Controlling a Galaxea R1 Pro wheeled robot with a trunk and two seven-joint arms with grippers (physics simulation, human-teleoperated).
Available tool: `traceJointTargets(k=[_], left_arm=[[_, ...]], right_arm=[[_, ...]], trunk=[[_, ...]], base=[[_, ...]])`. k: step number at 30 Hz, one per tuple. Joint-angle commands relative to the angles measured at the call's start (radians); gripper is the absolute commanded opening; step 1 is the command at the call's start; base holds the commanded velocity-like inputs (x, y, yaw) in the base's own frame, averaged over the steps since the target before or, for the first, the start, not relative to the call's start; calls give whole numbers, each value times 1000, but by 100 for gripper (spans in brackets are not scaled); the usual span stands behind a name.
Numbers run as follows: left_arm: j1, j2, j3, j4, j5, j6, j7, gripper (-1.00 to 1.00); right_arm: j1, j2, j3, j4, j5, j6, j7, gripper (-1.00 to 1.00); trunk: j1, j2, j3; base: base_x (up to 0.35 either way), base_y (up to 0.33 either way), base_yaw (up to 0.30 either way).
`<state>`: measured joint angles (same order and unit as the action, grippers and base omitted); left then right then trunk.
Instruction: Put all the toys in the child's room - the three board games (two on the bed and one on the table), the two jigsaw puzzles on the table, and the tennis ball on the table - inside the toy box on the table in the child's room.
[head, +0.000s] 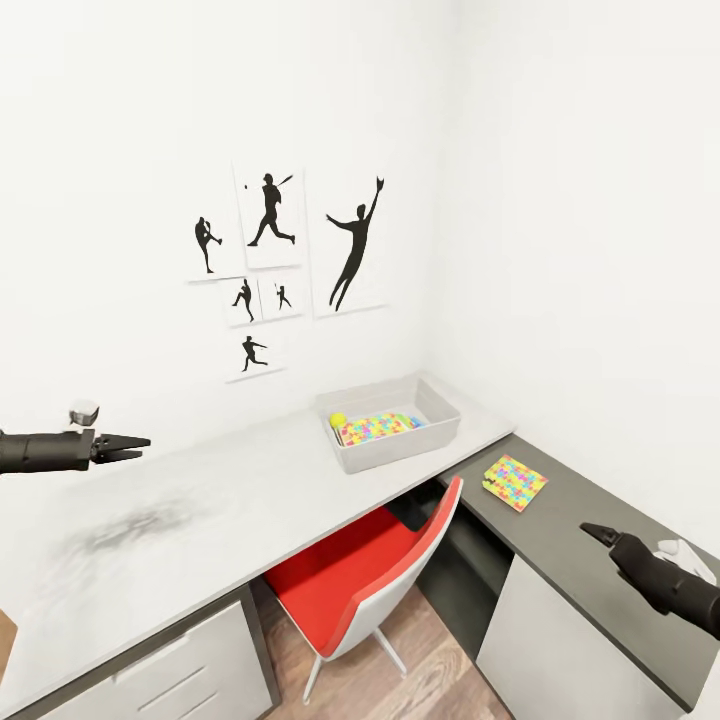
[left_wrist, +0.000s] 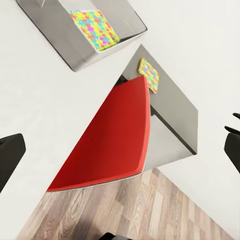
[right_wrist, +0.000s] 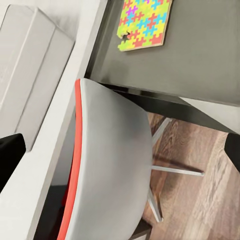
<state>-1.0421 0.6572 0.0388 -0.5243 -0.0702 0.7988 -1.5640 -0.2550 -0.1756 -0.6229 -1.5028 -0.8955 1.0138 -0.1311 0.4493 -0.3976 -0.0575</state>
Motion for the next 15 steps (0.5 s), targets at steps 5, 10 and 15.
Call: traceJointTargets(k=[5, 10, 15], left_arm=[[2, -2, 3, 29, -10, 5, -7, 100], [12, 3, 4, 142, -12, -34, -7, 100], [15, 16, 5, 180, -9, -94, -7, 100]], right_arm=[[-1, 1, 0, 0, -11, 4, -10, 100], [-1, 1, 1, 3, -18, 8, -9, 100], [-1, 1, 1, 2, -21, 11, -9, 100]], trunk=[[1, -2, 0], [1, -2, 4], [1, -2, 8]], base=[[0, 0, -127], [0, 0, -228], [0, -6, -245]])
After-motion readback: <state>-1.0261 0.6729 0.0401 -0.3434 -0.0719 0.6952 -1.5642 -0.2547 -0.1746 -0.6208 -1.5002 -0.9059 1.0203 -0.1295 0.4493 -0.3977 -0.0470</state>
